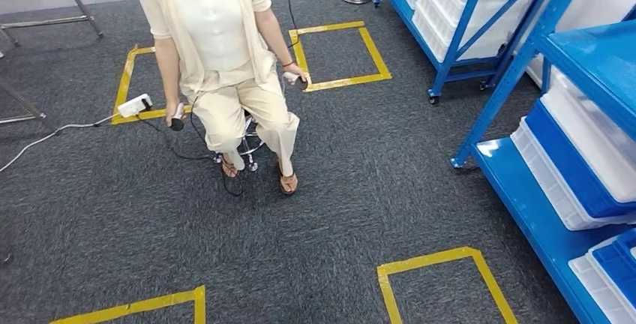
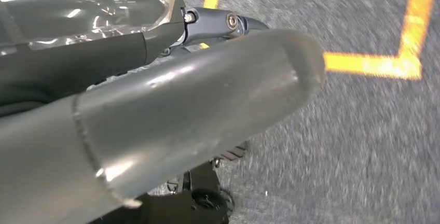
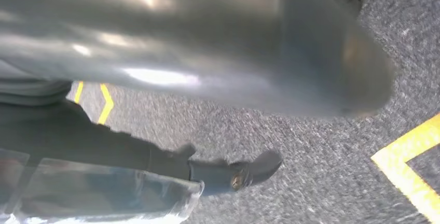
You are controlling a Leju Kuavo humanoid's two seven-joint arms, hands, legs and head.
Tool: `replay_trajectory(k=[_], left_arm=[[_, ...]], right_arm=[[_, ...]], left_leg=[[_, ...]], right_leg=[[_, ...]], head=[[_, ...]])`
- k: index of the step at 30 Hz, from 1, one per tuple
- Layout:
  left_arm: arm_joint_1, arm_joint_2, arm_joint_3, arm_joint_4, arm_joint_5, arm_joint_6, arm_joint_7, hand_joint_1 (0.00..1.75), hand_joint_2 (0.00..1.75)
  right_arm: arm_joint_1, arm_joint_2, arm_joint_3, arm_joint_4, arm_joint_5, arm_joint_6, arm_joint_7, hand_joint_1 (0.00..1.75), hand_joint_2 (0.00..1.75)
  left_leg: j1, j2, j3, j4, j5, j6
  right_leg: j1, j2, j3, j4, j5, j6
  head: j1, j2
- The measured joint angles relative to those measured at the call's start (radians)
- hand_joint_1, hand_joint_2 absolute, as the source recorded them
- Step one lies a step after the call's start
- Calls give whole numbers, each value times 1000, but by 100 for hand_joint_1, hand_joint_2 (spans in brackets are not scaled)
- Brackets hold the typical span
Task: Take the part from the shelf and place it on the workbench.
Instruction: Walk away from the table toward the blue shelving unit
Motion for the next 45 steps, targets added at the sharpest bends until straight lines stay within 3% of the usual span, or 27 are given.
replay_trajectory(k=[2, 3, 4, 6, 7, 8, 10, 12, 14, 16, 18, 19, 21, 23, 25, 27, 28, 30, 32, 34, 35, 36, 38, 40, 42, 43, 45], left_arm=[[5, 0, -1, 0, 2, 0, 0, 0, 0], [8, 0, -1, 0, 3, 0, -1, 0, 0], [11, 0, -1, 0, 5, 0, -2, 0, 0], [13, 1, 0, 0, 8, 0, -4, 0, 0], [13, 1, 0, 0, 9, 0, -5, 0, 0], [13, 1, -1, 0, 9, 0, -6, 0, 0], [13, 2, -1, 0, 9, 0, -7, 0, 0], [12, 1, -1, 0, 10, 0, -8, 0, 0], [12, 1, -1, 0, 10, 0, -9, 0, 0], [13, 2, -1, 0, 11, 0, -10, 0, 0], [15, 3, 0, 0, 11, 0, -10, 0, 0], [15, 3, 0, 0, 11, -1, -10, 0, 0], [14, 3, 0, 0, 11, -1, -10, 0, 0], [14, 2, 0, 0, 11, -1, -10, 0, 0], [14, 3, 0, 0, 11, -1, -11, 0, 0], [11, 2, -1, 0, 11, -1, -11, 0, 0], [9, 2, -1, 0, 11, -2, -11, 0, 0], [9, 2, -1, 0, 11, -2, -12, 0, 0], [13, 2, -1, 0, 11, -2, -12, 0, 0], [16, 2, -1, 1, 11, -1, -12, 0, 0], [17, 2, 0, 1, 11, -1, -12, 0, 0], [17, 2, 0, 0, 11, -1, -12, 0, 0], [16, 3, 0, 0, 12, -1, -12, 0, 0], [16, 3, -1, 0, 12, 0, -12, 0, 0], [15, 3, -1, 0, 12, 0, -12, 0, 0], [14, 2, -1, 0, 12, 0, -12, 0, 0], [12, 2, 0, 0, 12, 1, -12, 0, 0]], right_arm=[[0, 1, 0, 0, 1, 0, -2, 0, 0], [0, 1, 0, 0, 3, 0, -2, 0, 0], [1, 1, 0, 0, 4, 0, -3, 0, 0], [2, 0, 0, 0, 6, 0, -3, 0, 0], [1, 1, 0, 0, 7, 0, -3, 0, 0], [0, 1, 0, 0, 7, 0, -3, 0, 0], [-1, 2, 0, 0, 8, 0, -3, 0, 0], [0, 2, 0, 0, 8, 0, -3, 0, 0], [1, 2, 0, 0, 8, 0, -3, 0, 0], [-1, 1, 0, 0, 9, 0, -3, 0, 0], [-1, 1, 0, 0, 9, 0, -3, 0, 0], [0, 1, 0, 0, 9, 0, -3, 0, 0], [3, 1, 0, 0, 10, 0, -1, 0, 0], [1, 0, 0, 0, 10, 1, 0, 0, 0], [-3, 1, 0, 0, 10, 1, 0, 0, 0], [-4, 0, 0, 0, 10, 1, 0, 0, 0], [-3, 0, 0, 0, 10, 1, 0, 0, 0], [-4, -1, 0, 0, 10, 1, 0, 0, 0], [-5, 1, 0, 0, 10, 1, 0, 0, 0], [-4, 2, 0, 0, 10, 1, 0, 0, 0], [-3, 1, 0, 0, 10, 1, 0, 0, 0], [-2, 1, 0, 0, 10, 1, 0, 0, 0], [-1, 1, 0, 0, 10, 2, 0, 0, 0], [-4, 2, 0, 0, 10, 2, 0, 0, 0], [-3, 2, 0, 0, 10, 2, 0, 0, 0], [-1, 2, 0, 0, 11, 2, 0, 0, 0], [1, 2, 0, 0, 11, 2, 0, 0, 0]], left_leg=[[0, -36, -61, 134, -65, 2], [0, -41, -83, 176, -76, 3], [0, -43, -88, 181, -64, 5], [2, -57, -47, 81, 7, 9], [4, -82, -18, 14, 38, 10], [5, -101, 4, -39, 59, 11], [0, -120, 18, -77, 65, 17], [-5, -95, 20, -85, 74, 33], [-6, -71, 23, -98, 84, 50], [-8, -44, 22, -103, 88, 58], [-10, -13, 19, -102, 88, 59], [-11, 1, 18, -102, 88, 59], [-9, 26, 20, -101, 85, 54], [-11, 48, 26, -99, 78, 43], [-15, 68, 34, -98, 71, 28], [-11, 83, 43, -99, 66, 13], [-7, 73, 44, -93, 58, 7], [-1, 19, 21, -34, 14, -1], [0, -29, -39, 94, -53, 0], [0, -40, -86, 180, -75, 3], [0, -43, -87, 173, -56, 5], [0, -49, -68, 127, -20, 8], [3, -90, -12, -2, 47, 13], [2, -119, 16, -72, 68, 17], [-5, -103, 17, -81, 69, 25], [-6, -91, 19, -85, 74, 32], [-5, -67, 21, -96, 82, 47]], right_leg=[[9, 23, -3, 0, 2, -9], [12, 37, -3, 1, 3, -10], [14, 52, -3, 2, 3, -10], [14, 80, -1, 6, 3, -10], [16, 92, -2, 10, 3, -8], [18, 103, -5, 13, 3, -5], [20, 121, -15, 15, 6, 5], [17, 130, -27, 15, 11, 19], [17, 94, -52, 52, -10, 22], [14, 44, -106, 162, -67, 16], [9, 30, -162, 278, -114, 20], [6, 27, -168, 295, -117, 28], [0, 12, -116, 209, -81, 48], [-1, -37, -38, 72, -37, 56], [7, -63, -7, 18, -17, 44], [9, -41, -10, 17, -13, 28], [6, -29, -10, 16, -11, 21], [-1, -7, -5, 13, -6, 5], [6, 17, -8, 13, -4, -7], [12, 45, -9, 14, -3, -11], [13, 60, -8, 14, -3, -11], [14, 74, -6, 14, -3, -10], [17, 98, -5, 16, -2, -8], [20, 118, -11, 18, 1, 0], [19, 137, -22, 16, 6, 13], [18, 132, -30, 22, 6, 18], [19, 91, -63, 76, -21, 18]], head=[[-2, 0], [-2, 0], [-2, 0], [-2, 0], [-2, 0], [-2, 0], [-1, 0], [-1, 0], [2, 0], [6, 0], [8, 0], [9, 0], [11, 0], [14, 0], [12, 0], [8, 0], [8, 0], [5, 0], [4, 0], [4, 0], [4, 0], [4, 0], [4, 0], [4, 0], [5, 0], [5, 0], [10, 0]])
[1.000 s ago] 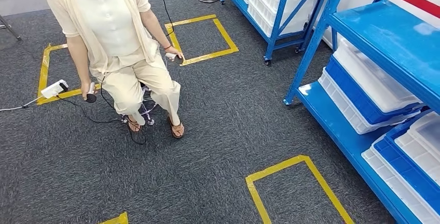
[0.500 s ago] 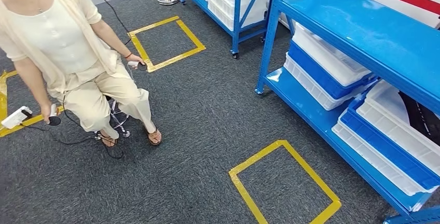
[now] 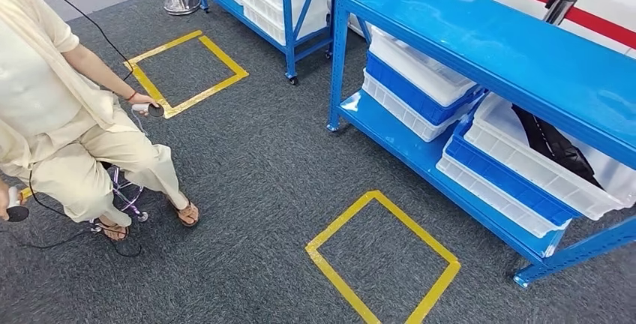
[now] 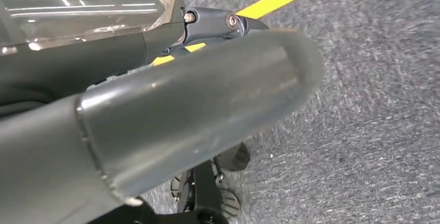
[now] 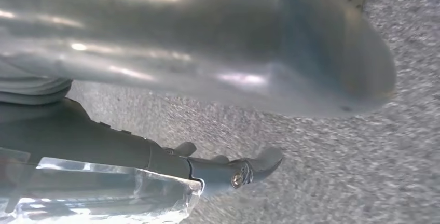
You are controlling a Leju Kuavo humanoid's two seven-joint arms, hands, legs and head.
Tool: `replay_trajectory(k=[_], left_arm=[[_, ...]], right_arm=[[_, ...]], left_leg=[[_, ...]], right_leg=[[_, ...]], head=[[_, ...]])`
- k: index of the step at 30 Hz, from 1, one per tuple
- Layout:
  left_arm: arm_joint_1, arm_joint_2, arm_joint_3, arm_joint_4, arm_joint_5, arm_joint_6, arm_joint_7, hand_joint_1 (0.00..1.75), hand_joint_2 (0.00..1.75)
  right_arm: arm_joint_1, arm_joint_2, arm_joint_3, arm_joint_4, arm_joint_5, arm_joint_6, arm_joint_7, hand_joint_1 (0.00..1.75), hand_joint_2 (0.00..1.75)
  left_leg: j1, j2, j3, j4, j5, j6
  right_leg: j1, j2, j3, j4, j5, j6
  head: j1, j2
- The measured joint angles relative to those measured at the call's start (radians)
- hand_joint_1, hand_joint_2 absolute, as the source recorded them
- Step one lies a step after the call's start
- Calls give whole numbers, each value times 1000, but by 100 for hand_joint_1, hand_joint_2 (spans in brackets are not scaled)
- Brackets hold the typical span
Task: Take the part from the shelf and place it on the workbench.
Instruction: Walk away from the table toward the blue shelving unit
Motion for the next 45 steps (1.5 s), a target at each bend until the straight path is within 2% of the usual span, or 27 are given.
replay_trajectory(k=[1, 3, 4, 5, 6, 8, 9, 10, 11, 12, 13, 14, 15, 17, 18, 19, 20, 21, 23, 25, 27, 29, 33, 39, 45], left_arm=[[0, 0, 0, 0, 0, 0, 0, 0, 0], [2, 1, 0, 0, 0, 2, 0, 0, 0], [2, 1, 0, 0, 0, 2, 0, 0, 0], [2, 1, 0, 0, 0, 2, 0, 0, 0], [2, 1, 0, 0, 0, 2, 0, 0, 0], [2, 0, 0, 0, 0, 1, 0, 0, 0], [3, 0, 0, 0, -1, 1, 0, 0, 0], [2, 0, 0, 0, -1, 1, 0, 0, 0], [2, 1, 0, 0, -1, 1, 0, 0, 0], [0, 1, 0, 0, -2, 1, 0, 0, 0], [-2, 1, 0, 0, -2, 1, 0, 0, 0], [-4, 1, 0, 0, -2, 1, 0, 0, 0], [-5, 1, 0, 0, -2, 2, 0, 0, 0], [-2, 0, 0, 0, -1, 5, 1, 0, 0], [0, 0, 0, 0, 1, 7, 1, 0, 0], [2, 0, 1, 0, 5, 9, 2, 0, 0], [3, 0, 2, 0, 8, 10, 2, 0, 0], [3, 0, 3, 0, 10, 12, 1, 0, 0], [2, 0, 4, 0, 12, 13, 0, 0, 0], [0, 0, 4, 0, 10, 12, -1, 0, 0], [-1, 0, 4, 0, 5, 10, -1, 0, 0], [-1, -1, 4, 0, 1, 8, -1, 0, 0], [0, -1, 4, 0, 0, 8, -1, 0, 0], [-1, 0, 3, 0, -6, 7, 0, 0, 0], [-1, 0, 4, 0, -6, 8, -9, 0, 0]], right_arm=[[-1, 0, 0, 0, 0, 0, 0, 0, 0], [-2, 0, 0, 0, 0, 0, 1, 0, 0], [-1, 0, 0, 0, 0, 0, 2, 0, 0], [0, -1, 0, 0, 0, 0, 3, 0, 0], [1, -1, 0, 0, 0, 0, 3, 0, 0], [0, -2, 0, 0, 1, 0, 4, 0, 0], [-3, -2, 0, 0, 1, 0, 4, 0, 0], [-5, -1, 0, 0, 1, 0, 4, 0, 0], [-6, -1, 0, 0, 1, -1, 4, 0, 0], [-6, -1, 0, 0, 1, -1, 4, 0, 0], [-5, -1, 0, 0, 1, -1, 4, 0, 0], [-4, -2, 0, 0, 1, -2, 4, 0, 0], [-5, -2, 0, 0, 2, -2, 4, 0, 0], [-6, -2, 0, 0, 6, -2, 3, 0, 0], [-6, -1, 0, 0, 9, -3, -1, 0, 0], [-6, -1, 0, 0, 14, -6, -6, 0, 0], [-4, -1, 0, 0, 23, -10, -12, 0, 0], [-3, -2, 2, 0, 33, -15, -17, 0, 0], [-2, -2, 6, 0, 51, -23, -19, 0, 0], [-4, -3, 8, 0, 56, -28, -18, 0, 0], [-5, -4, 8, 0, 56, -35, -17, 0, 0], [-5, -5, 8, 0, 56, -39, -16, 0, 0], [-4, -5, 8, 0, 56, -39, -16, 0, 0], [-5, -5, 8, 0, 56, -44, -5, 0, 0], [-5, -5, 8, 0, 59, -46, -4, 0, 0]], left_leg=[[0, 14, 0, -3, 2, 5], [-2, 43, -3, -3, 2, 8], [-3, 57, -4, -3, 2, 7], [-3, 71, -4, -2, 1, 7], [-2, 84, -4, -2, 0, 5], [-5, 106, 1, 1, -6, -4], [-7, 117, 4, 2, -11, -11], [-11, 128, 8, 3, -15, -18], [-12, 140, 12, 3, -18, -24], [-10, 151, 17, 1, -20, -28], [-6, 149, 20, 4, -25, -34], [-2, 133, 18, 17, -37, -40], [2, 106, 6, 49, -60, -45], [4, 47, -49, 170, -129, -47], [4, 33, -82, 237, -157, -46], [4, 27, -107, 283, -167, -45], [4, 25, -116, 293, -156, -43], [4, 24, -109, 266, -126, -40], [4, 18, -59, 138, -49, -32], [1, 11, -22, 39, -9, -27], [-3, 9, -16, 17, -5, -31], [-6, 9, -16, 15, -3, -35], [-8, 9, -16, 15, -3, -33], [-22, 9, -20, 17, -1, -17], [-22, 9, -21, 17, -1, -16]], right_leg=[[0, -29, -28, 57, -27, -4], [-3, -55, -96, 188, -80, -7], [-5, -60, -113, 227, -90, -3], [-8, -64, -111, 229, -87, 4], [-11, -70, -88, 191, -70, 13], [-12, -120, -4, 48, -26, 28], [-11, -143, 28, -8, -10, 27], [-9, -159, 48, -43, -2, 23], [-5, -157, 53, -52, 1, 17], [-6, -143, 50, -52, 3, 11], [-9, -130, 50, -53, 4, 4], [-13, -118, 50, -54, 6, -3], [-16, -106, 51, -56, 8, -13], [-15, -83, 51, -56, 11, -26], [-12, -72, 50, -56, 12, -29], [-9, -61, 51, -56, 12, -30], [-7, -51, 52, -56, 12, -30], [-6, -43, 55, -55, 12, -30], [-5, -31, 59, -55, 12, -29], [2, -25, 57, -53, 10, -25], [10, -24, 47, -50, 5, -25], [11, -25, 42, -50, 2, -27], [9, -26, 42, -50, 3, -27], [6, -25, 49, -53, 11, -8], [5, -25, 49, -54, 11, -8]], head=[[4, 0], [11, 0], [11, 0], [11, 0], [12, 0], [15, 0], [16, 0], [14, 0], [13, 0], [10, 0], [8, 0], [8, 0], [7, 0], [5, 0], [4, 0], [4, 0], [4, 0], [3, 0], [3, 0], [3, 0], [3, 0], [4, 0], [4, 0], [3, 0], [3, 0]])
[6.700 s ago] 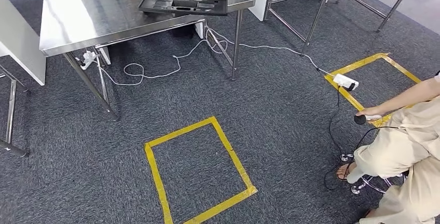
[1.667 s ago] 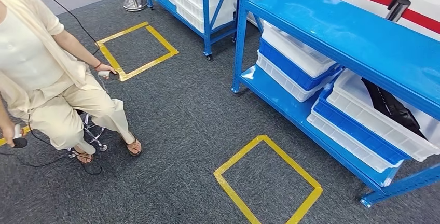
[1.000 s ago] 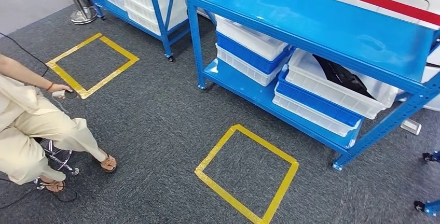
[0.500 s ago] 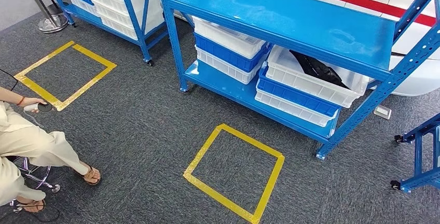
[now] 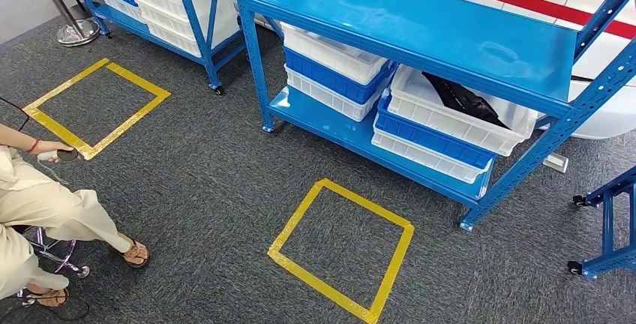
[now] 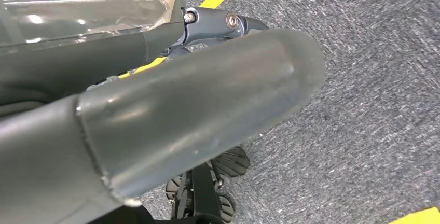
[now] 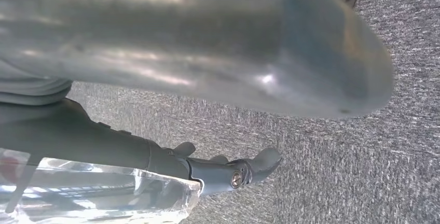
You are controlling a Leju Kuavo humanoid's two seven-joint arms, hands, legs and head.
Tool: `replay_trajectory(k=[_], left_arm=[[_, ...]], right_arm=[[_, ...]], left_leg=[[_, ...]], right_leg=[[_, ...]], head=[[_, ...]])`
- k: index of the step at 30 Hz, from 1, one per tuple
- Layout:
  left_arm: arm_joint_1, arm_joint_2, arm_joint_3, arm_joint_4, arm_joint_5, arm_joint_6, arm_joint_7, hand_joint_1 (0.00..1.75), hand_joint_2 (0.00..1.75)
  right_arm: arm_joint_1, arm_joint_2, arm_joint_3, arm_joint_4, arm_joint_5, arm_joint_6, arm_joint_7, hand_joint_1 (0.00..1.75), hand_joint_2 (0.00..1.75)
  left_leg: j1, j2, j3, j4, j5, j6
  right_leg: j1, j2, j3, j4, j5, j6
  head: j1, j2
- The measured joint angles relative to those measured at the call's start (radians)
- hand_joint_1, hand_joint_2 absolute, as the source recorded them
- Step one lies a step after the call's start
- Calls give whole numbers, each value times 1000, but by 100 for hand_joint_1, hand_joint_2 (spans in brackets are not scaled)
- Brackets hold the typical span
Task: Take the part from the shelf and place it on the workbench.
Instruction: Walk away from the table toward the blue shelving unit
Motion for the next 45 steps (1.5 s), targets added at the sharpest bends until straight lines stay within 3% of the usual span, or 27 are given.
replay_trajectory(k=[12, 16, 18, 20, 22, 23, 25, 26, 27, 29, 31, 33, 36, 37, 38, 39, 41, 43, 45], left_arm=[[0, 0, 0, 0, 0, 0, -19, 0, 0], [-1, -1, 0, 0, 5, -12, -26, 0, 0], [0, -3, 0, 0, 5, -16, -29, 0, 0], [0, -3, 0, 0, 5, -18, -29, 0, 0], [1, -3, 0, 0, 6, -18, -29, 0, 0], [1, -3, 0, 0, 6, -18, -29, 0, 0], [2, -3, 0, 0, 6, -17, -29, 0, 0], [3, -2, 0, -1, 6, -17, -29, 0, 0], [3, 0, 0, -1, 6, -17, -30, 0, 0], [1, 1, 0, -1, 6, -16, -30, 0, 0], [-1, -1, 0, -1, 6, -16, -30, 0, 0], [-2, -3, 0, -1, 6, -16, -30, 0, 0], [0, -3, 0, -1, 6, -14, -31, 0, 0], [2, -3, 0, -1, 6, -14, -31, 0, 0], [3, -3, 0, -1, 6, -13, -31, 0, 0], [4, -3, 0, -1, 6, -12, -31, 0, 0], [4, -1, 0, -1, 6, -11, -31, 0, 0], [2, 2, 0, -1, 6, -10, -31, 0, 0], [0, 4, 0, -2, 6, -10, -32, 0, 0]], right_arm=[[0, 0, 0, 0, 1, 0, 0, 0, 0], [0, 1, 0, 0, 1, -2, 0, 0, 0], [-1, 0, 0, 0, 1, -5, 0, 0, 0], [-1, -1, 0, 0, 1, -7, 1, 0, 0], [2, -2, 0, 0, 0, -7, 1, 0, 0], [4, -3, 0, 0, 0, -7, 1, 0, 0], [6, -4, 0, 0, 0, -7, 2, 0, 0], [5, -3, 0, 0, 0, -6, 3, 0, 0], [4, -2, 0, 0, 0, -6, 3, 0, 0], [3, -1, 0, 0, 0, -6, 4, 0, 0], [3, -2, 0, 0, 0, -6, 5, 0, 0], [3, -3, 0, -1, 0, -6, 6, 0, 0], [2, -3, 0, 0, 0, -6, 6, 0, 0], [3, -3, 0, 0, 0, -6, 6, 0, 0], [4, -3, 0, 0, 0, -6, 6, 0, 0], [5, -3, 0, 0, 0, -6, 6, 0, 0], [6, 1, 0, 0, 0, -6, 6, 0, 0], [5, 7, 0, 0, 0, -6, 5, 0, 0], [5, 11, 0, 0, 1, -6, 4, 0, 0]], left_leg=[[4, 0, 0, 0, 1, -1], [11, 4, 14, -27, 10, 21], [19, 11, 31, -56, 23, 30], [19, 20, 36, -61, 23, 31], [21, 25, 38, -61, 18, 25], [24, 27, 40, -59, 14, 19], [33, 28, 45, -51, 2, -1], [34, 28, 47, -43, -8, -14], [35, 28, 48, -36, -17, -24], [37, 28, 54, -32, -31, -38], [46, 28, 60, -27, -40, -43], [49, 27, 28, 42, -71, -44], [39, 24, -107, 251, -131, -34], [34, 23, -143, 288, -126, -26], [28, 22, -162, 287, -100, -16], [19, 20, -160, 248, -58, -3], [-4, 16, -121, 117, 30, 30], [-23, 19, -87, 30, 56, 52], [-30, 21, -65, -3, 48, 60]], right_leg=[[3, 0, 0, 0, 0, 0], [-9, -5, 1, -9, 3, 14], [-6, -22, -31, 53, -25, 11], [-13, -32, -96, 175, -73, 7], [-24, -36, -137, 246, -88, 20], [-31, -38, -131, 230, -75, 32], [-48, -49, -71, 111, -27, 62], [-51, -51, -39, 55, -12, 68], [-51, -52, -18, 20, -6, 64], [-41, -46, -6, 13, -15, 38], [-37, -43, 1, 16, -24, 16], [-33, -40, 13, 15, -33, -2], [-16, -38, 30, 15, -49, -24], [-10, -36, 38, 15, -55, -29], [-4, -33, 46, 15, -62, -32], [-1, -31, 56, 14, -70, -34], [5, -27, 72, 11, -84, -34], [5, -25, 84, 1, -94, -27], [5, -27, 105, -3, -86, -11]], head=[[0, 0], [0, 0], [3, 0], [4, 0], [4, 0], [4, 0], [4, 0], [6, 0], [5, 0], [3, 0], [-1, 0], [-6, 0], [-9, 0], [-9, 0], [-9, 0], [-9, 0], [-8, 0], [-7, 0], [-10, 0]])
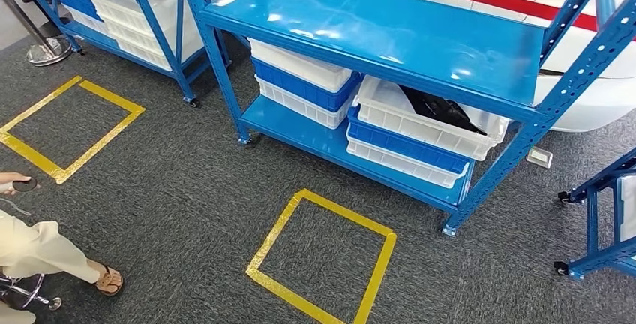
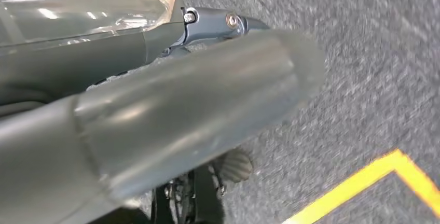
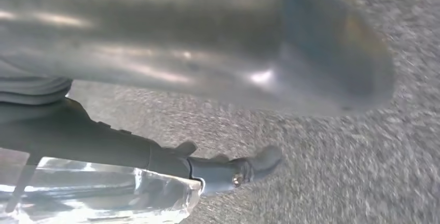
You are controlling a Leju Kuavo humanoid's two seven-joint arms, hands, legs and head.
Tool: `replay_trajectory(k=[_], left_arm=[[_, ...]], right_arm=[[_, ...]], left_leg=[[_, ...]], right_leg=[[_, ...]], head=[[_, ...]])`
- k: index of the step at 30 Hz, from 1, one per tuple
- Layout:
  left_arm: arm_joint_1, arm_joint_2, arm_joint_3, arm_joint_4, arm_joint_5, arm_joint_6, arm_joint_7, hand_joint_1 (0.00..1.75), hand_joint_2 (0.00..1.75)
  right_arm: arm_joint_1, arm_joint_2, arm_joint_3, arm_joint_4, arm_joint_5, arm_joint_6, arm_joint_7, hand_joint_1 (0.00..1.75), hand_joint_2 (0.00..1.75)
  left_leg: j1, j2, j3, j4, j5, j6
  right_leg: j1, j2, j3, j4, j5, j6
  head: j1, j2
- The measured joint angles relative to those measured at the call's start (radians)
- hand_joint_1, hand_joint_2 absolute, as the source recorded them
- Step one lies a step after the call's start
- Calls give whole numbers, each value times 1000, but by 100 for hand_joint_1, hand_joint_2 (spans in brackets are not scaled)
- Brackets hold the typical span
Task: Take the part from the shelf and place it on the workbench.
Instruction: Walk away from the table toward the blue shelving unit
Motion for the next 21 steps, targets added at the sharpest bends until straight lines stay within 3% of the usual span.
replay_trajectory(k=[2, 3, 7, 8, 9, 10, 11, 12, 13, 14, 16, 17, 19, 21], left_arm=[[2, -1, 0, 0, 0, 0, 0, 0, 0], [3, -1, 0, 0, 0, 0, 0, 0, 0], [3, -4, 0, 0, 0, -1, 0, 0, 0], [4, -4, 0, 0, 0, 0, 0, 0, 0], [5, -5, 0, 1, 0, 0, 0, 0, 0], [6, -6, 0, 1, 0, 0, 0, 0, 0], [7, -6, 0, 1, 0, 0, 0, 0, 0], [7, -5, 0, 1, 0, 0, 0, 0, 0], [7, -5, 0, 1, 0, 0, 0, 0, 0], [7, -5, 1, 1, 0, -1, 0, 0, 0], [5, -5, 1, 1, 0, -1, -1, 0, 0], [4, -6, 1, 1, 0, -2, -1, 0, 0], [0, -7, 0, 1, -1, -4, -1, 0, 0], [1, -8, 0, 1, -2, -6, -1, 0, 0]], right_arm=[[1, 0, 0, 0, 0, 0, 0, 0, 0], [-1, -1, 0, 0, 0, 0, 0, 0, 0], [-4, -9, 0, 0, 1, 0, -1, 0, 0], [-2, -10, 0, 0, 1, 0, -1, 0, 0], [1, -11, 0, 0, 1, 0, 0, 0, 0], [4, -12, 0, 0, 1, 0, 0, 0, 0], [7, -12, 0, 0, 1, 0, 0, 0, 0], [7, -12, 0, 1, 1, 0, 0, 0, 0], [7, -12, 0, 1, 2, 1, 0, 0, 0], [6, -12, 0, 2, 2, 1, 0, 0, 0], [4, -14, 0, 2, 2, 1, 0, 0, 0], [4, -15, 0, 2, 1, 1, 1, 0, 0], [4, -16, 0, 2, 1, 1, 2, 0, 0], [1, -16, 0, 2, 0, 0, 2, 0, 0]], left_leg=[[5, -3, 36, -31, 1, 4], [9, -4, 53, -42, 0, 5], [15, -3, 88, -50, -24, -7], [18, -4, 99, -49, -34, -11], [21, -5, 111, -49, -44, -17], [25, -5, 125, -49, -54, -23], [28, -5, 136, -49, -65, -30], [29, -4, 147, -46, -78, -38], [30, -2, 153, -45, -90, -47], [30, 1, 160, -42, -99, -55], [33, 6, 171, -32, -109, -70], [37, 8, 171, -16, -109, -76], [42, 6, 125, 67, -115, -83], [43, 3, 33, 190, -146, -90]], right_leg=[[3, -6, 6, 24, 4, 11], [2, -9, -11, 56, -2, 13], [-8, -11, -158, 248, -69, 29], [-12, -11, -179, 252, -77, 36], [-17, -12, -184, 225, -67, 46], [-23, -14, -175, 171, -37, 59], [-29, -20, -159, 109, 11, 75], [-33, -30, -147, 58, 46, 79], [-31, -40, -137, 25, 71, 73], [-29, -47, -133, 13, 83, 58], [-25, -46, -120, 9, 75, 18], [-27, -41, -109, 6, 74, 5], [-29, -36, -86, 4, 66, -13], [-28, -30, -73, 3, 52, -22]], head=[[-2, 0], [-1, 0], [0, 0], [0, 0], [0, 0], [0, 0], [1, 0], [2, 0], [2, 0], [1, 0], [-2, 0], [-3, 0], [-6, 0], [-9, 0]])
